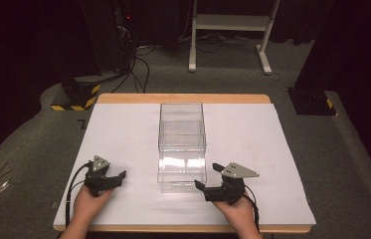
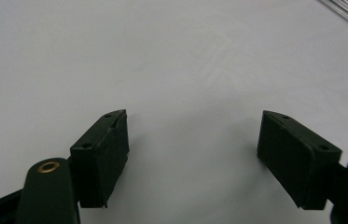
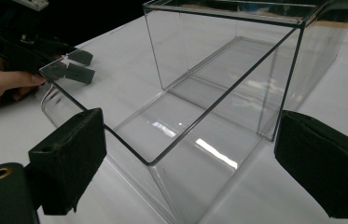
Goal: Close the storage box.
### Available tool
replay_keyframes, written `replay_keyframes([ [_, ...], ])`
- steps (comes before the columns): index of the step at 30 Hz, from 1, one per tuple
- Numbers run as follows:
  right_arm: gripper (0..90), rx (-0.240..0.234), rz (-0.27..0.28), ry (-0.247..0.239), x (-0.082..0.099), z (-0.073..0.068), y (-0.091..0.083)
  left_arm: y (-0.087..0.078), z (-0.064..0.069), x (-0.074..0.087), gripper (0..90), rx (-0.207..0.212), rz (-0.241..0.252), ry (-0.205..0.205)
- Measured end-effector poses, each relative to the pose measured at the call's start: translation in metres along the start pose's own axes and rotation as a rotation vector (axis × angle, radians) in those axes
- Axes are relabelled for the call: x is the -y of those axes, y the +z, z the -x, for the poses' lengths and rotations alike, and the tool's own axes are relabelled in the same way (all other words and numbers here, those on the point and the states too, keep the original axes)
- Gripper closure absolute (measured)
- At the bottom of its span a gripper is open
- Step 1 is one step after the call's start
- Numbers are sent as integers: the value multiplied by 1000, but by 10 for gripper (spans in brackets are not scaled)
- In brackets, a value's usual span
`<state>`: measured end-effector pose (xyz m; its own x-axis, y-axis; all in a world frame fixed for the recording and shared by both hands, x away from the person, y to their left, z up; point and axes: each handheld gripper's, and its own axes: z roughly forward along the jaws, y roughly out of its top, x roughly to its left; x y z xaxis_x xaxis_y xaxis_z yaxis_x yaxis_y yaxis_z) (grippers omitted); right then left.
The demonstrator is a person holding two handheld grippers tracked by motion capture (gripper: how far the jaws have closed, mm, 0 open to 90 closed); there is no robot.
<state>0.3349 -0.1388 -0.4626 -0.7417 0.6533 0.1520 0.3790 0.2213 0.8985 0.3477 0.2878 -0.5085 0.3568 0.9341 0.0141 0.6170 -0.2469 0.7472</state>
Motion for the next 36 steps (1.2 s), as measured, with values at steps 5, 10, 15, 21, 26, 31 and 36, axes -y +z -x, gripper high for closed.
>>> replay_keyframes([
  [5,92,12,10,2,0,2,2,0,0,0,249,1,0,-3],
  [10,92,26,16,1,-2,3,4,0,0,0,249,0,0,0],
  [15,92,38,21,-2,-3,5,7,0,0,0,249,1,0,-2],
  [21,92,42,21,-3,-3,6,9,0,0,0,249,1,0,-2],
  [26,91,53,24,-14,-3,5,9,0,0,0,249,2,0,-3],
  [31,91,79,28,-26,-1,2,8,0,0,0,249,1,0,-3],
  [36,93,96,24,-27,0,2,10,0,0,0,249,0,0,0],
])
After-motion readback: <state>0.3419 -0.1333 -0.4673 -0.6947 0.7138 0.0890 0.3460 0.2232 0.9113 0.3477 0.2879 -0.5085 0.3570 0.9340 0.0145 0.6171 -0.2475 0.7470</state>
